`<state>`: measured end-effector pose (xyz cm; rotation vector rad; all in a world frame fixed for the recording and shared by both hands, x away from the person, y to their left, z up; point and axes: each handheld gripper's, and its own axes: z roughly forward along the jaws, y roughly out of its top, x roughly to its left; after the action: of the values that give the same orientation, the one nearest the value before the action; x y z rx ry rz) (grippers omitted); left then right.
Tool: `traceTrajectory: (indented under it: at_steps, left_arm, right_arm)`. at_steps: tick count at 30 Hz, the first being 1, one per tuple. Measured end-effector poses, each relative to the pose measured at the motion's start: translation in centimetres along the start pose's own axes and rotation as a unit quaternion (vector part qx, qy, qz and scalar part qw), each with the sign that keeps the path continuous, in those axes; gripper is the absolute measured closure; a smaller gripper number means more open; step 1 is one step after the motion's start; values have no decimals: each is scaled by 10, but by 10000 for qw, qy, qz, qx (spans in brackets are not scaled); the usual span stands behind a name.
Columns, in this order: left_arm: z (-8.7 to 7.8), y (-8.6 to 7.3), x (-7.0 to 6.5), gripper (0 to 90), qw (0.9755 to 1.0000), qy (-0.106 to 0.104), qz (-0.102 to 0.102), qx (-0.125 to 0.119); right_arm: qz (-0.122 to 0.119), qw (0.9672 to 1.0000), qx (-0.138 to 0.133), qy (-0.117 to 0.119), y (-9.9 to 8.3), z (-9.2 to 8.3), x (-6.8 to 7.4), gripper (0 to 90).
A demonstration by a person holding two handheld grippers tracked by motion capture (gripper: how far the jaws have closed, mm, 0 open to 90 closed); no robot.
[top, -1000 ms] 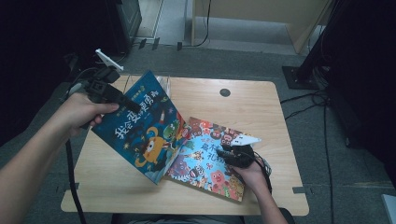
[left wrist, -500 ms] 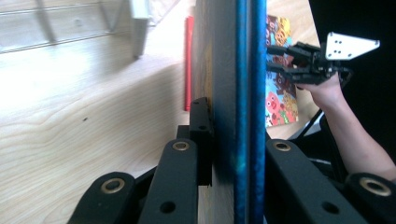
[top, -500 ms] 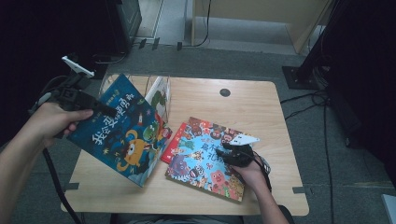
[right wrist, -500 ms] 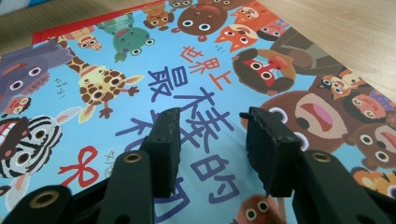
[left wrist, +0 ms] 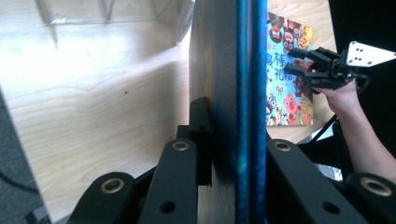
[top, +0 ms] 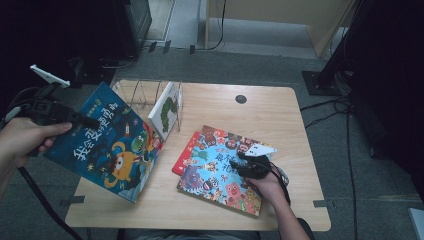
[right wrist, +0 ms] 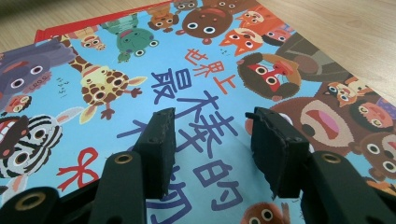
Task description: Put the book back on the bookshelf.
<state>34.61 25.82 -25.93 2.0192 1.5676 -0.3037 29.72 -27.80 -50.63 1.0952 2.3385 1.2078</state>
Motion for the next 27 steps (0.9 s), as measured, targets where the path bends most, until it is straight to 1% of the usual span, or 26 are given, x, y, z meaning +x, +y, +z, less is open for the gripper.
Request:
traceTrajectory:
  at_steps: [1,4,5,7,8,11,14,19,24,27]
  left_arm:
    - [-3,-1,2,808,10000,26,-7,-1]
    - [-10,-3,10,809,9998,108,-146,-63]
    - [-12,-3,13,809,9998,137,-162,-66]
    - [-17,-1,17,809,9994,226,-219,-119]
    - [-19,0,20,810,9994,269,-208,-114]
    - [-26,3,29,809,9984,418,-329,-208]
    - [-30,5,39,807,9974,482,-463,-270]
    - [-31,12,50,808,9961,500,-633,-362]
    - [-32,23,54,811,9949,556,-723,-429]
    - [-33,30,54,808,9939,625,-772,-475]
  right_arm:
    - [-2,10000,-1,1,0,0,0,502]
    - [-23,10000,0,-2,0,0,0,502]
    - [-21,10000,0,0,0,0,0,502]
    - [-19,10000,-1,1,0,0,0,502]
    - [-18,10000,-1,-2,0,0,0,502]
    - [-20,10000,1,-7,0,0,0,502]
    - [-21,10000,-1,-8,0,0,0,502]
    - [-31,10000,-15,-8,0,1,0,503]
    - [-45,10000,-10,-18,0,1,0,504]
    - [-41,10000,-13,-18,0,1,0,505]
